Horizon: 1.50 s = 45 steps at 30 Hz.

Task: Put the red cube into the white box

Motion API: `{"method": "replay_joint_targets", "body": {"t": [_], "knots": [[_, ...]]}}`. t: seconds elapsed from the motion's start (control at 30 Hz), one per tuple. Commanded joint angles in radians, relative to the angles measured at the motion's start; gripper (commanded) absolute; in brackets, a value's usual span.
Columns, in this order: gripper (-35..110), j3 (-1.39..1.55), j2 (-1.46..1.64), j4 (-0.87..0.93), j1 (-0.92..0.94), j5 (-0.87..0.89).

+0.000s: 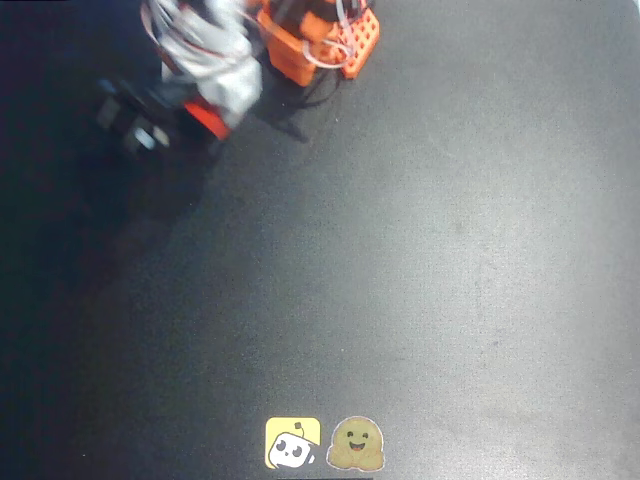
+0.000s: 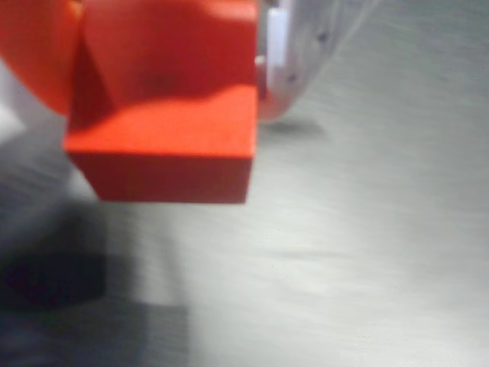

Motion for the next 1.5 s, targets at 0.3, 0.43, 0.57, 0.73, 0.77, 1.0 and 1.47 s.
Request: {"method": "replay_joint_targets", "body": {"t": [0.3,0.43,0.57,0.73,0.77,1.0,1.47], "knots": [[0,-0.015,0.032,0.066,0.488,-0.249],[0,-0.014,0.034,0.078,0.511,-0.261],[0,-0.014,0.044,0.084,0.511,-0.267],[13,-0.018,0.046,0.071,0.505,-0.311],[16,-0.021,0.046,0.067,0.503,-0.318],[24,-0.026,0.054,0.061,0.502,-0.345],[0,-0.051,0.064,0.029,0.416,-0.416]]}}
